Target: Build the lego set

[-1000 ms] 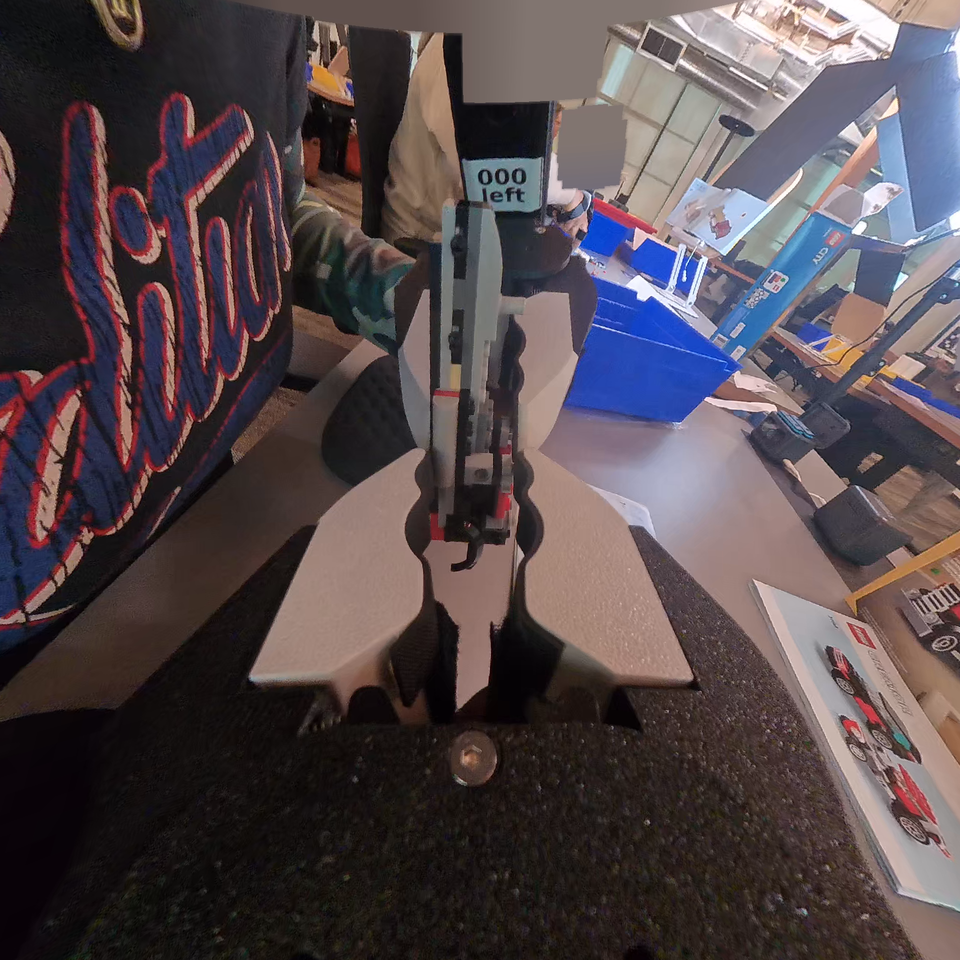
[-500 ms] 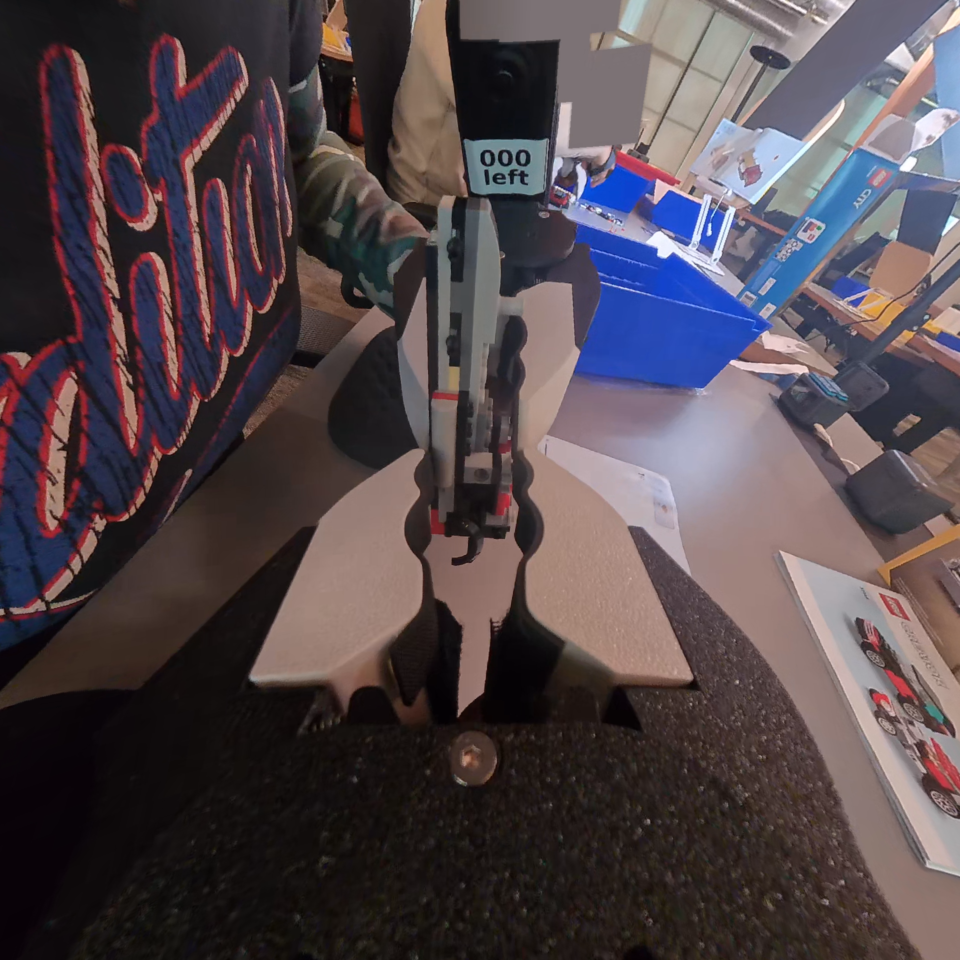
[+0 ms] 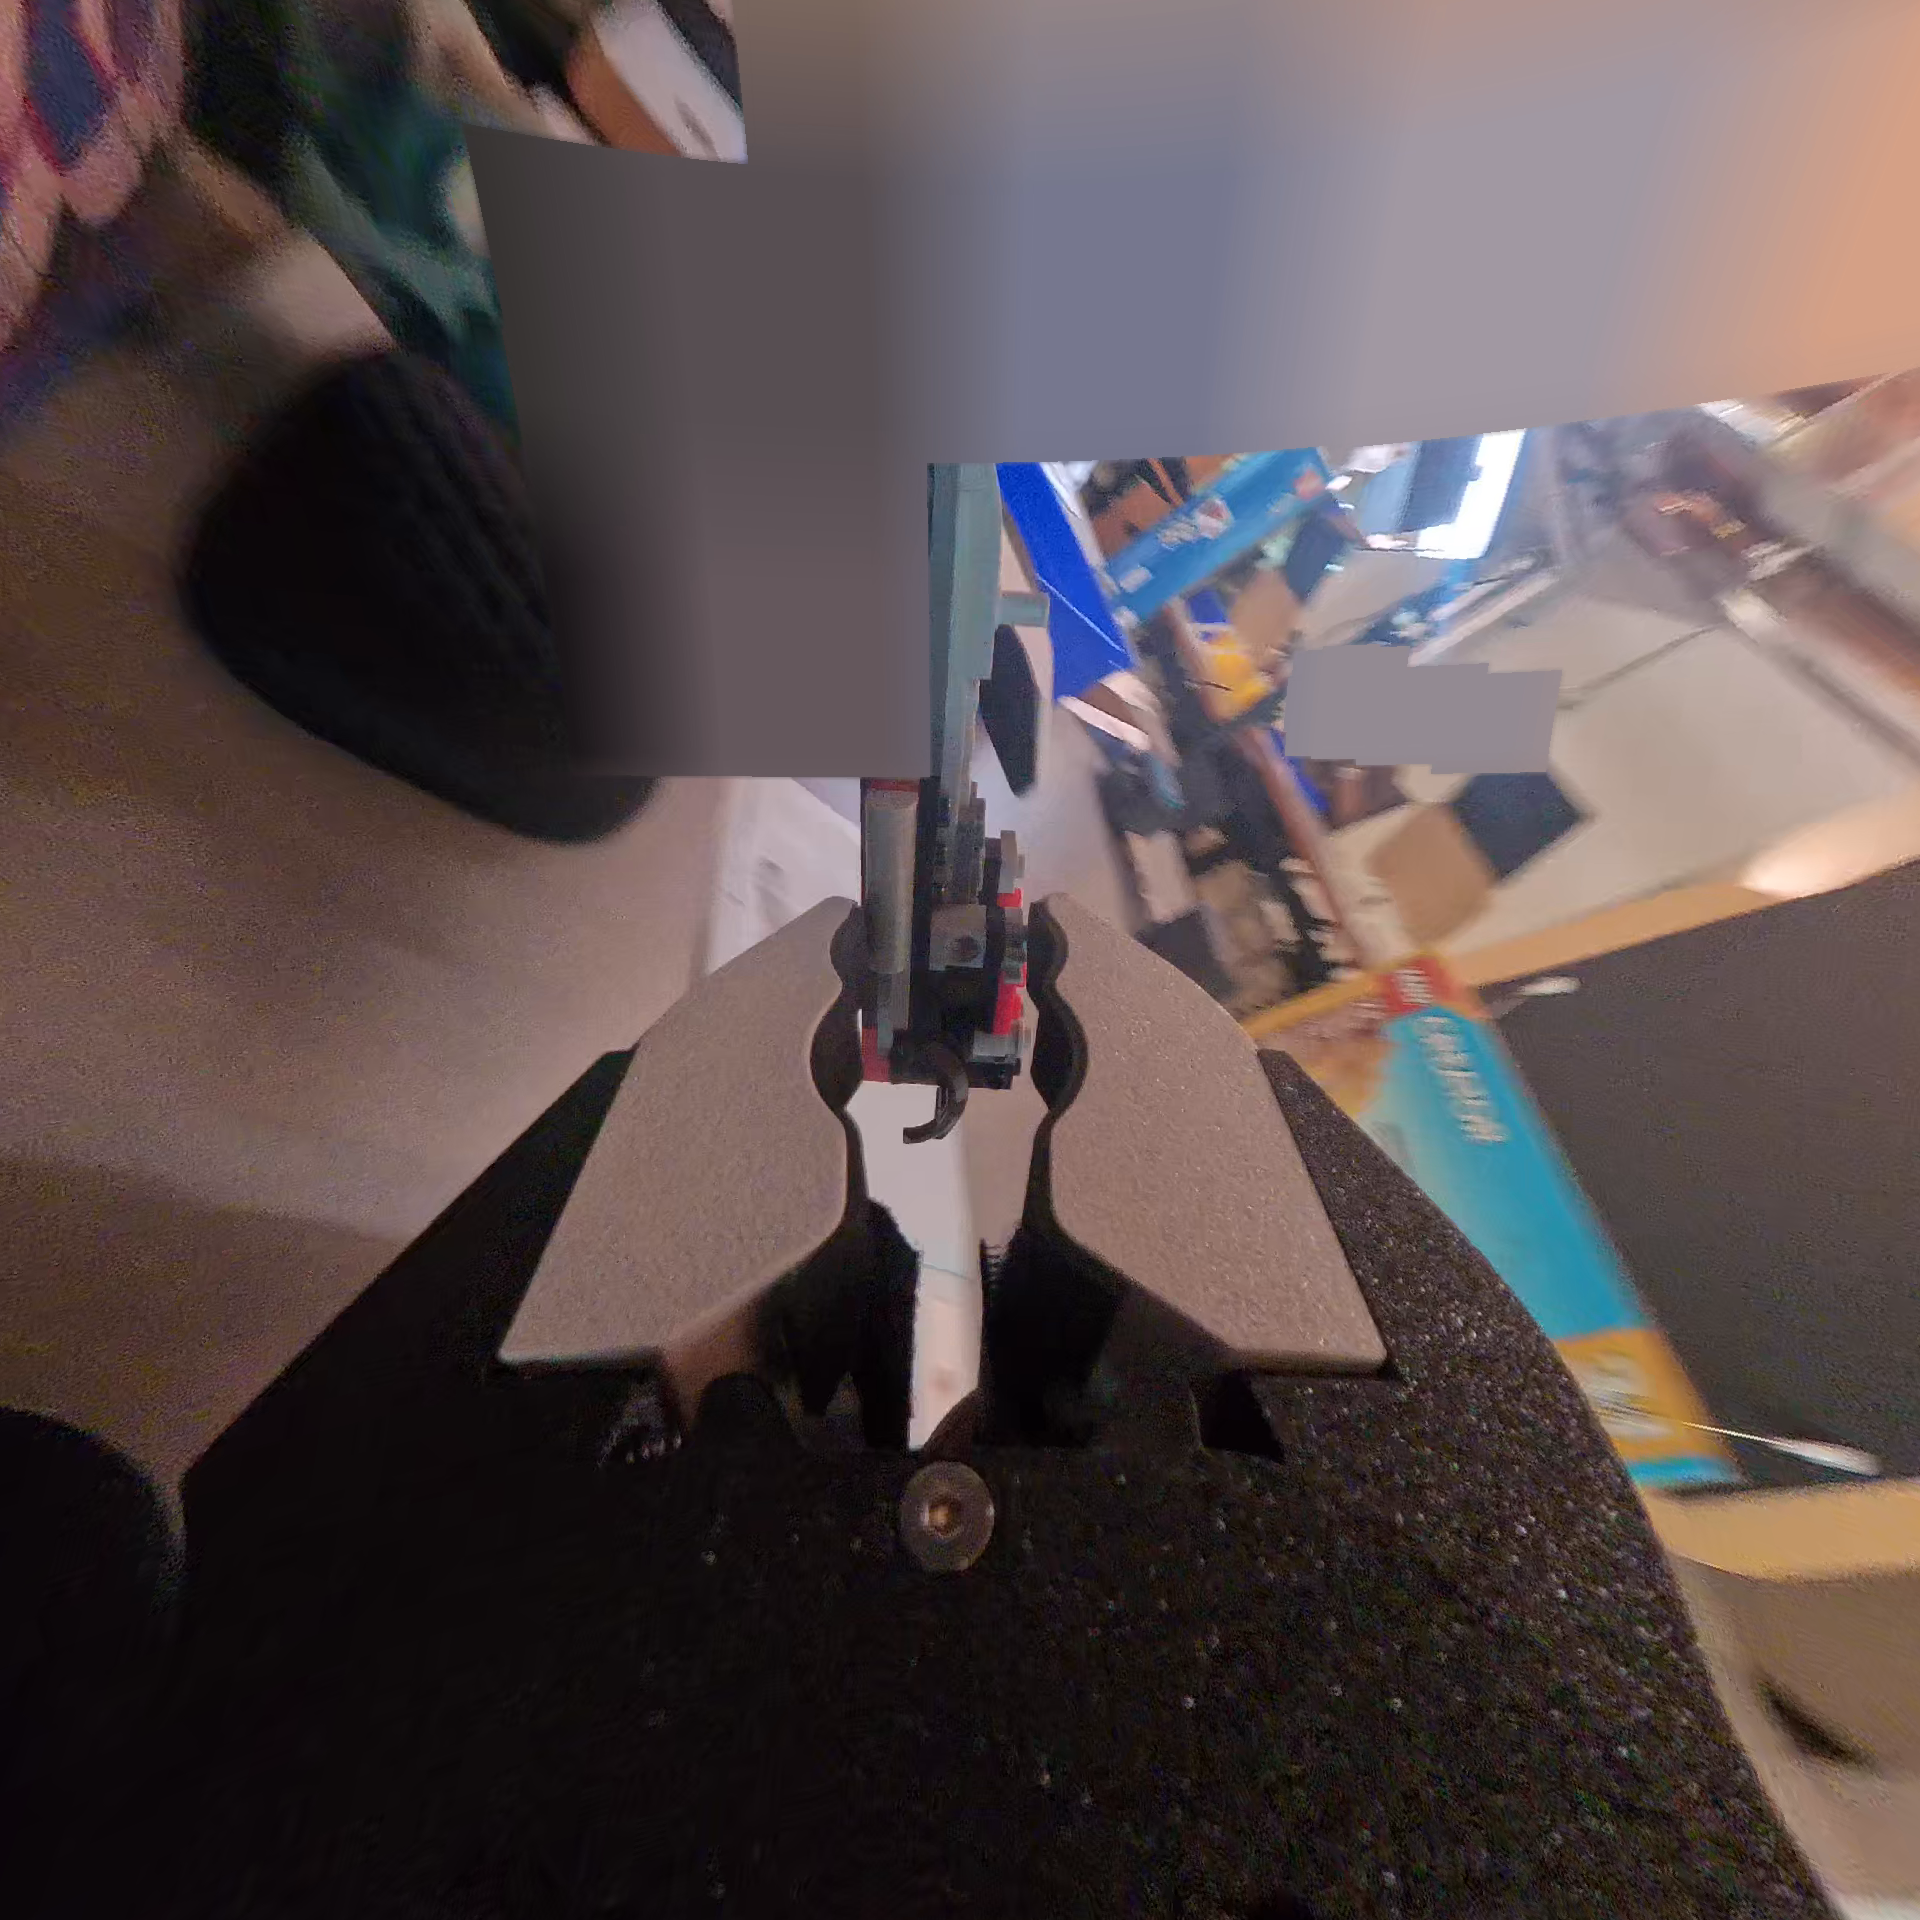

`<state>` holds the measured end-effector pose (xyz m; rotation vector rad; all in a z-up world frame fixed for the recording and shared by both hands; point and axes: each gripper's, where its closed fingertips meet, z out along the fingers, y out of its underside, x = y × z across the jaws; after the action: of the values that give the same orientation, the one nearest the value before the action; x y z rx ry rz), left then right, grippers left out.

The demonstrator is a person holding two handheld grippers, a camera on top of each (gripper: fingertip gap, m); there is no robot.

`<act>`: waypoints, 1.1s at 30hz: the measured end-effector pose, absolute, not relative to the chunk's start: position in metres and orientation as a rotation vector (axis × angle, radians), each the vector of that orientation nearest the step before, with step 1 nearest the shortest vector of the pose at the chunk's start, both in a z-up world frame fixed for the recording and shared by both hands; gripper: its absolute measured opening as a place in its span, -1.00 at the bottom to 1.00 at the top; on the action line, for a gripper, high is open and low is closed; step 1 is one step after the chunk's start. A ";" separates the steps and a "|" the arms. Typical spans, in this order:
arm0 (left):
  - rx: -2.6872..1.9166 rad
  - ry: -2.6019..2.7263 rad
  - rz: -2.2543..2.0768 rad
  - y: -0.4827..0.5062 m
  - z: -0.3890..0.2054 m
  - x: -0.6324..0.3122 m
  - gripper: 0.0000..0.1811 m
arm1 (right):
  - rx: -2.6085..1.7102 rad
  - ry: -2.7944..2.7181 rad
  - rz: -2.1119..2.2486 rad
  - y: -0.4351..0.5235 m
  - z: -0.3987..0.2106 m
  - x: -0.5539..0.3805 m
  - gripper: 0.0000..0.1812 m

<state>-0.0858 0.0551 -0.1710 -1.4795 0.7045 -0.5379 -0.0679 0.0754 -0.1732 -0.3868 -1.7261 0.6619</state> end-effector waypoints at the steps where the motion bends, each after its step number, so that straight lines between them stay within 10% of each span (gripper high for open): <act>1: -1.472 0.577 -0.650 0.055 -0.163 -0.092 -0.36 | -0.346 -1.709 0.548 0.080 -0.169 -0.069 -0.68; 10: -1.398 -0.196 -1.693 0.080 -0.149 -0.094 -0.37 | 0.159 -1.597 -0.207 0.089 -0.153 -0.084 -0.67; 16: -1.543 -0.109 -1.733 0.079 -0.164 -0.072 -0.74 | 0.279 -1.615 -0.267 0.081 -0.157 -0.085 -0.67; 25: -0.821 -0.627 -1.253 0.094 -0.138 -0.172 -0.75 | -0.894 -1.264 0.992 0.102 -0.130 -0.087 -0.18; 33: -0.598 -0.589 -1.047 0.086 -0.116 -0.172 -0.75 | -0.997 -1.206 0.939 0.076 -0.132 -0.134 -0.38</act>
<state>-0.1722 0.0862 -0.1159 -0.5981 -0.5894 -1.0471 -0.1339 0.0761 -0.1324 -0.9970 -1.2059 0.9388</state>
